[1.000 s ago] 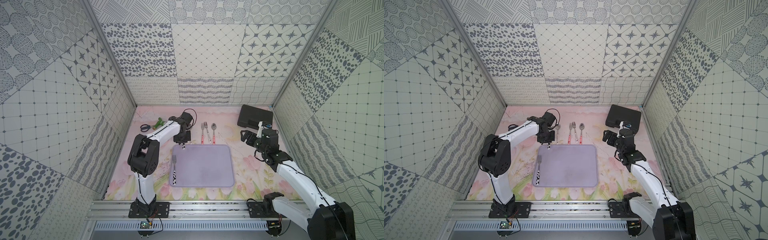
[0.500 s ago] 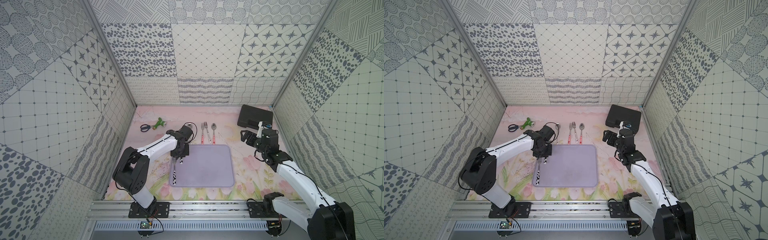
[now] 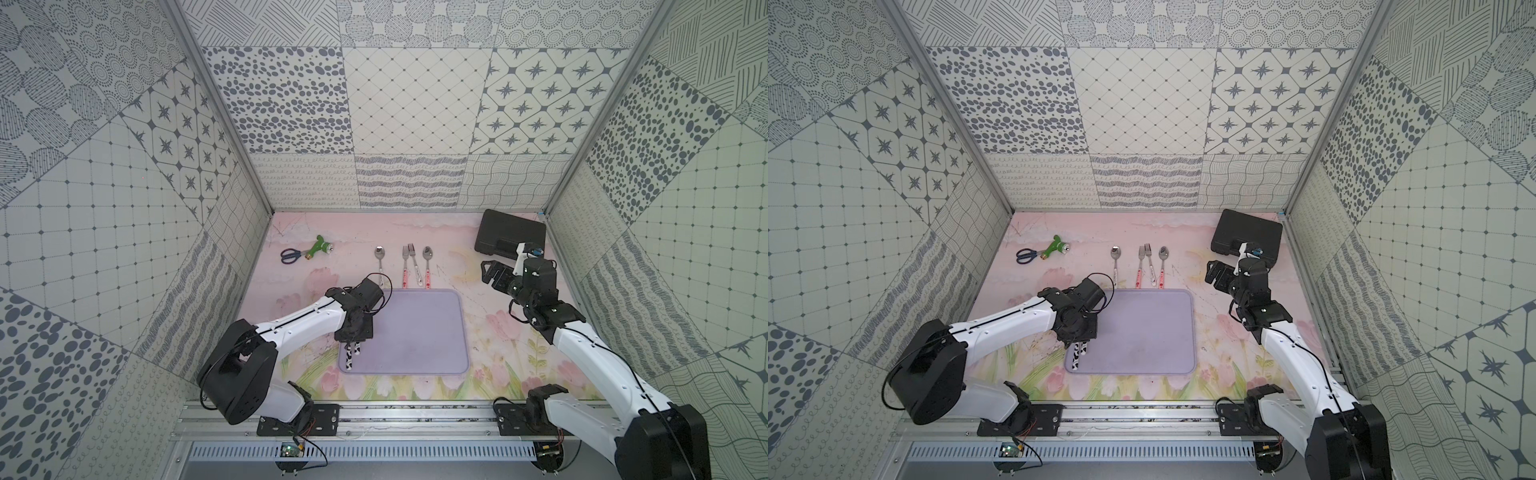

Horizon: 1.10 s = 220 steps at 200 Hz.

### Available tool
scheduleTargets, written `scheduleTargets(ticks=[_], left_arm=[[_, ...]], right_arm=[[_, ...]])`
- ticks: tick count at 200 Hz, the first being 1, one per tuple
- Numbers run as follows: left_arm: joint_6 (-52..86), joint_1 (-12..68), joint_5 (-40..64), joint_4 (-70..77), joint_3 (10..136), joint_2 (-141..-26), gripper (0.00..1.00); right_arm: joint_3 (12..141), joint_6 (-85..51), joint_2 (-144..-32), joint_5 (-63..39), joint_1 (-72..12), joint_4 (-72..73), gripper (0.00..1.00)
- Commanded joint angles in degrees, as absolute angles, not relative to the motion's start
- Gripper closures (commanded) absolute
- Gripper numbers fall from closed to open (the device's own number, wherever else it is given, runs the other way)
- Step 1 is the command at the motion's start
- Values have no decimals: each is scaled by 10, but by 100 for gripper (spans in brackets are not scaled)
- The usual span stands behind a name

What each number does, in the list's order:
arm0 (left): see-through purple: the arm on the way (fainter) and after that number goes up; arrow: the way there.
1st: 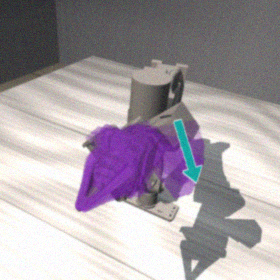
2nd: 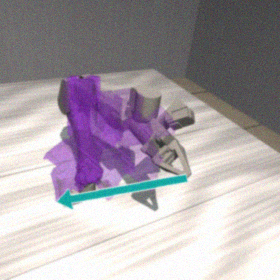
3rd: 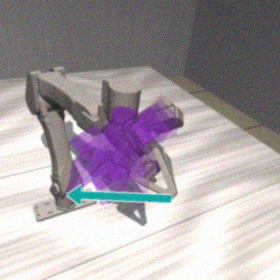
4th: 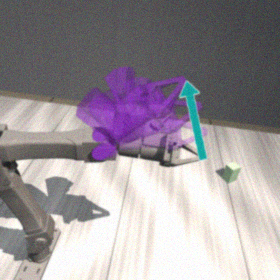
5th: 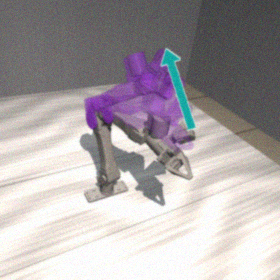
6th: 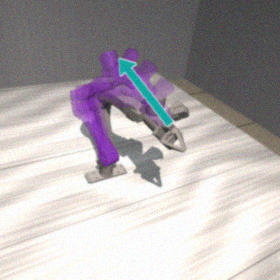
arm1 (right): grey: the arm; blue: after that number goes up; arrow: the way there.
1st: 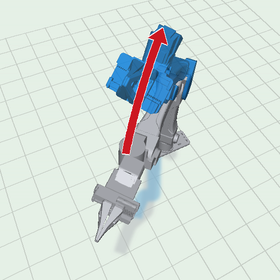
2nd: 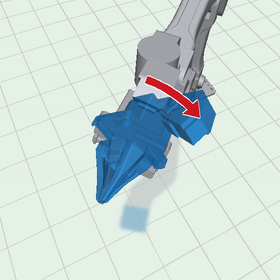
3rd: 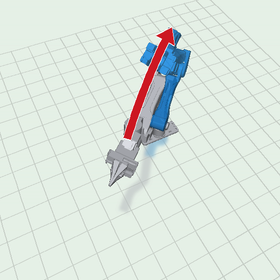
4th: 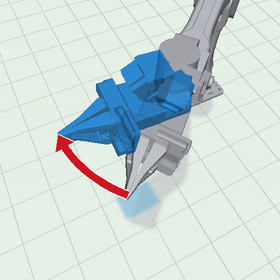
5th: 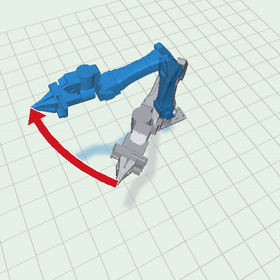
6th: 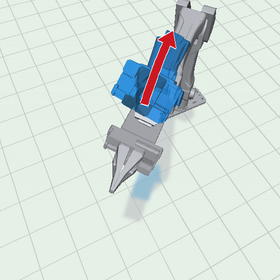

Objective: Set the spoon and fork side by side
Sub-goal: Place the spoon on the tray.

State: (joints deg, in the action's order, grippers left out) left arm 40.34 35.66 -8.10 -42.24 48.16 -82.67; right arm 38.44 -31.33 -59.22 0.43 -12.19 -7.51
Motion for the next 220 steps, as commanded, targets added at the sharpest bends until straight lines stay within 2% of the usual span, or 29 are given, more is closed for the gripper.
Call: scheduleTargets(ticks=[1, 113, 220], left_arm=[[450, 382, -100, -416, 458, -808, 100], [490, 426, -99, -395, 411, -799, 100], [486, 430, -91, -379, 402, -825, 94]], right_arm=[[377, -317, -584, 6, -125, -55, 3], [377, -318, -586, 8, -125, -55, 3], [376, -318, -585, 12, -125, -55, 3]])
